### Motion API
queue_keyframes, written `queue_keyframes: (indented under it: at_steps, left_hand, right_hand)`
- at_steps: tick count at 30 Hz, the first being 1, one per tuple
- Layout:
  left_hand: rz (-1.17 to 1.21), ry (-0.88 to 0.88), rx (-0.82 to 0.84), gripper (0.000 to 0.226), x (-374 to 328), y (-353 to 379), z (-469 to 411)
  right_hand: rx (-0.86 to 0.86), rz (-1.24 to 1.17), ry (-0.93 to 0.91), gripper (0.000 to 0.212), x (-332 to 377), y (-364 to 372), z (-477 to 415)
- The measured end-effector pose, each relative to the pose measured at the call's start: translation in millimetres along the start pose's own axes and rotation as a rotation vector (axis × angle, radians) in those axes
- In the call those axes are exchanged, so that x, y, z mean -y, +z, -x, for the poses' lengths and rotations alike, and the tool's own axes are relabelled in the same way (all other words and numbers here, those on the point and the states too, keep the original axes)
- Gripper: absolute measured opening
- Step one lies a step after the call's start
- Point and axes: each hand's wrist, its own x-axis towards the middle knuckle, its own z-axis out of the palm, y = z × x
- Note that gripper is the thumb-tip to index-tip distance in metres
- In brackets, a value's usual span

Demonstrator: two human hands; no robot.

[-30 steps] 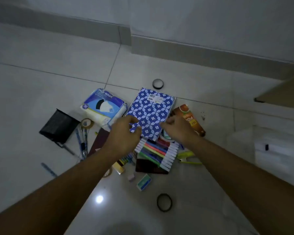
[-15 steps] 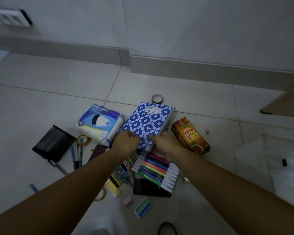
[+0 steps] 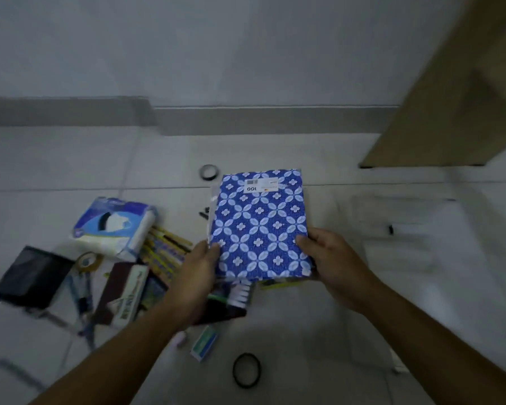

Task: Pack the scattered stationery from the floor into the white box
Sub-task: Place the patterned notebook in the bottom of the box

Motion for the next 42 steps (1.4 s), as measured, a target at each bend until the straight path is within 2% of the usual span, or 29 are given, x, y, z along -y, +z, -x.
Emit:
queue_keyframes:
  at_steps: [4, 6, 8, 9, 11, 13, 14, 16, 17, 20, 24, 28, 32, 35, 40, 42]
  left_hand:
    - [-0.083, 0.125, 0.140, 0.021, 2, 55, 45]
    - [-0.145, 0.165, 0.220, 0.033, -3, 80, 62]
    - [-0.132, 0.196, 0.401, 0.055, -11, 105, 76]
    - [-0.105, 0.187, 0.496, 0.056, -13, 118, 81]
    - [-0.123, 0.179, 0.603, 0.033, -14, 141, 84]
    - [-0.186, 0.205, 0.569, 0.025, -5, 166, 80]
    - [-0.252, 0.196, 0.535, 0.031, 3, 176, 77]
    - [-0.408, 0.128, 0.520, 0.067, 13, 189, 71]
    - [-0.458, 0.082, 0.561, 0.075, 19, 193, 70]
    - [-0.448, 0.056, 0.648, 0.068, 29, 196, 67]
    - [-0.378, 0.133, 0.651, 0.029, 30, 187, 55]
    - [-0.397, 0.219, 0.697, 0.021, 27, 169, 50]
    - [-0.338, 0.122, 0.719, 0.028, 30, 153, 49]
    - [-0.317, 0.105, 0.736, 0.030, 28, 147, 53]
    - [-0.321, 0.098, 0.720, 0.047, 25, 146, 55]
    - [-0.321, 0.087, 0.717, 0.054, 27, 146, 56]
  right_hand:
    - [-0.254, -0.115, 0.039, 0.016, -7, -43, 47]
    - [-0.363, -0.136, 0.030, 0.013, -14, -70, 67]
    - [-0.469, -0.135, 0.030, 0.031, -20, -99, 83]
    - [-0.516, -0.109, 0.030, 0.043, -24, -114, 90]
    - [-0.593, -0.049, 0.012, 0.055, -29, -141, 103]
    - [-0.666, 0.002, -0.020, 0.050, -36, -165, 114]
    - [-0.707, 0.045, -0.024, 0.047, -41, -176, 119]
    - [-0.773, 0.191, -0.016, 0.042, -48, -192, 121]
    - [-0.801, 0.282, -0.008, 0.042, -52, -197, 121]
    - [-0.826, 0.494, -0.004, 0.042, -60, -205, 115]
    - [-0.739, 0.665, -0.004, 0.027, -73, -199, 101]
    - [-0.511, 0.609, 0.021, 0.026, -86, -189, 88]
    - [-0.159, 0.583, 0.256, 0.032, -106, -186, 78]
    - [-0.117, 0.670, 0.443, 0.059, -116, -179, 67]
    - [-0.020, 0.789, 0.433, 0.074, -106, -179, 62]
    - [0.019, 1.032, 0.445, 0.079, -108, -182, 64]
